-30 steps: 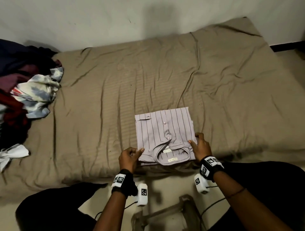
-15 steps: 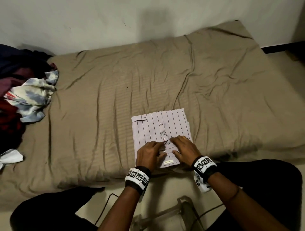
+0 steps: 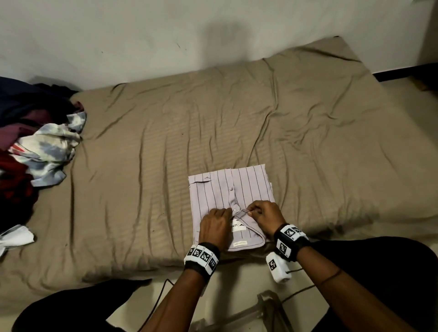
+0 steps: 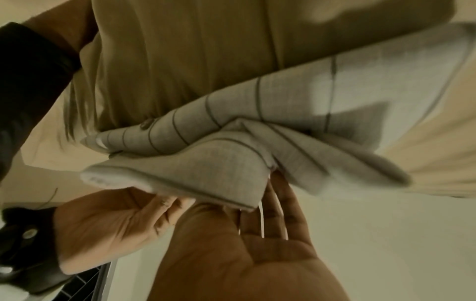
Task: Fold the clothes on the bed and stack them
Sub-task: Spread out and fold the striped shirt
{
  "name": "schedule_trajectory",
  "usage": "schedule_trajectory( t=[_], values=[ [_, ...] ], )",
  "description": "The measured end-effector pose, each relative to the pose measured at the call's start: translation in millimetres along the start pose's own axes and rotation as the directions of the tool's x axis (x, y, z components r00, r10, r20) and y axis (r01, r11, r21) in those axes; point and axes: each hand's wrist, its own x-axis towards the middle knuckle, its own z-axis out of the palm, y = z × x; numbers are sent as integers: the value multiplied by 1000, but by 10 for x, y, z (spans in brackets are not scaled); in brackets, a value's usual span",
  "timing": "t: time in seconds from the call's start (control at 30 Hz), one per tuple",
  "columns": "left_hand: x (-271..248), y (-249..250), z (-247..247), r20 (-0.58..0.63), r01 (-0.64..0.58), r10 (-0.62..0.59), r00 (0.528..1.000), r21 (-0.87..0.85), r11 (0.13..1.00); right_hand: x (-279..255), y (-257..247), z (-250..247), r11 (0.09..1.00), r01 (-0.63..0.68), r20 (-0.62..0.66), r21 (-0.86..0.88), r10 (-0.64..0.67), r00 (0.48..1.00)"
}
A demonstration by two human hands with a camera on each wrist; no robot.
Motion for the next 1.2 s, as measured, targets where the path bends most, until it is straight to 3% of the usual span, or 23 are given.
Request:
schedule_trajectory(
  t=[0.17, 0.33, 0.43, 0.63, 0.7, 0.77, 0.8, 0.87, 0.9, 0.93, 1.03, 1.13, 1.2],
  values=[
    [10, 217, -146, -179, -79, 48, 983, -169, 982, 78, -4, -2, 949, -200, 37, 244, 197, 980],
    [189, 188, -180, 56, -97, 102, 993, -84, 992, 23, -15, -71, 865, -275, 129, 420, 243, 961],
    [255, 137, -182, 65, -115, 120, 991, -76, 991, 1, -16, -128, 806, -316, 175, 500, 263, 949],
    [274, 122, -162, 108, -336, 330, 938, 42, 941, -42, -114, -227, 725, -410, 256, 554, 320, 912],
    [271, 88, -127, 133, -334, 324, 937, 61, 941, -127, -193, -223, 827, -341, 190, 446, 285, 940],
    [266, 81, -92, 132, -325, 315, 940, 62, 944, -241, -260, -189, 986, -157, 60, 63, 153, 986],
    [268, 93, -86, 129, -330, 321, 938, 62, 942, -310, -275, -148, 983, -46, 2, -177, 47, 999],
    [273, 141, -90, 135, -356, 344, 929, 77, 931, -431, -336, -47, 848, 116, -3, -517, -138, 990],
    [273, 165, -94, 145, -361, 347, 927, 88, 928, -464, -374, 8, 775, 137, 23, -617, -156, 987],
    [269, 187, -102, 169, -352, 334, 927, 89, 932, -473, -436, 31, 710, 139, 34, -690, -160, 987],
    [185, 167, -128, 204, -200, 182, 962, 74, 977, -425, -571, 0, 647, 119, 126, -753, -35, 991],
    [73, 70, -150, 204, -49, 41, 978, 36, 998, -459, -570, 4, 671, 110, 108, -733, -45, 993],
    [-5, 10, -154, 192, -28, 30, 981, -15, 1000, -466, -501, 64, 682, 112, 116, -722, -40, 992]
  ],
)
